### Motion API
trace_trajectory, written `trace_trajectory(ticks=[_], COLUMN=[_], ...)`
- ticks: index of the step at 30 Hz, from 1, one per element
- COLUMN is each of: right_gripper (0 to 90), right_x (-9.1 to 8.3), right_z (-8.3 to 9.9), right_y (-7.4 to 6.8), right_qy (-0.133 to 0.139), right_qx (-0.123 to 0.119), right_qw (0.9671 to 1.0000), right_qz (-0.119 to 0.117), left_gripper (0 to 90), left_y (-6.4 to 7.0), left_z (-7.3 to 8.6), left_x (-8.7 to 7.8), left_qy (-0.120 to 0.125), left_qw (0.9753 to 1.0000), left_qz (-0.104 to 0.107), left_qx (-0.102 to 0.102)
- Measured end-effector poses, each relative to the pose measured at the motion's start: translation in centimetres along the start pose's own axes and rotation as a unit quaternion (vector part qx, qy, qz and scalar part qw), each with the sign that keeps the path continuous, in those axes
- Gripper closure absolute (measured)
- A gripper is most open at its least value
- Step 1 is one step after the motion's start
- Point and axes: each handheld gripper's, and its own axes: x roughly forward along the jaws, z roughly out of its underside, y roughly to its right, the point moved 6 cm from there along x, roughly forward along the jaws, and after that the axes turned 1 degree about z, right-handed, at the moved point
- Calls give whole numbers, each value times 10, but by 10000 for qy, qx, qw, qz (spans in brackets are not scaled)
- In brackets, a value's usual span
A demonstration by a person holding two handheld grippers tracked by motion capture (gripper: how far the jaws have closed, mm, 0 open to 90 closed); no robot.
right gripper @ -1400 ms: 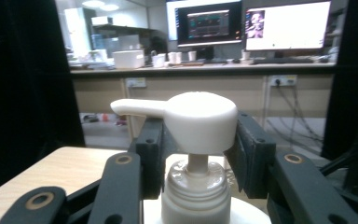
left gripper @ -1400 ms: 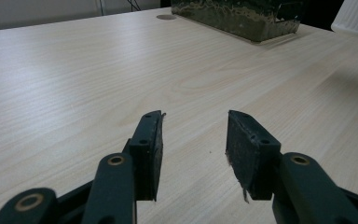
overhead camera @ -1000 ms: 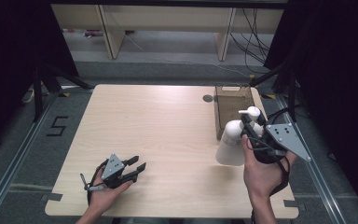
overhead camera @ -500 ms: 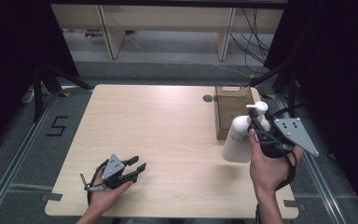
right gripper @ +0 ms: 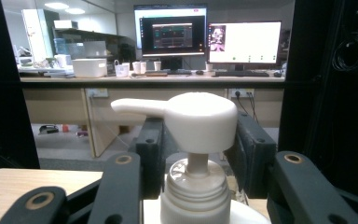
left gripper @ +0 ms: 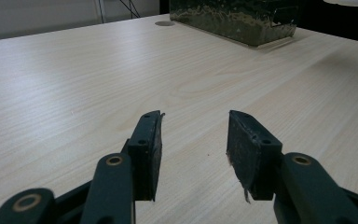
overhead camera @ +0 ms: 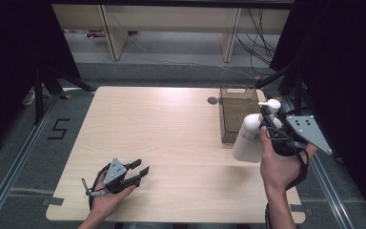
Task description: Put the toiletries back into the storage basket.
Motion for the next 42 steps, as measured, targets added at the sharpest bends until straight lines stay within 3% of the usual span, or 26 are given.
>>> trace_trajectory(ticks=[42], right_gripper=[604], right_x=[44], right_z=[-12], right_y=[31], right_qy=[-109], right_qx=[35], right_qw=[9996], right_qz=[272], left_gripper=[547], left_y=[1], left_z=[0], left_x=[0], left_qy=[11], left_qw=[10000], left_qz=[-12], left_qx=[-6])
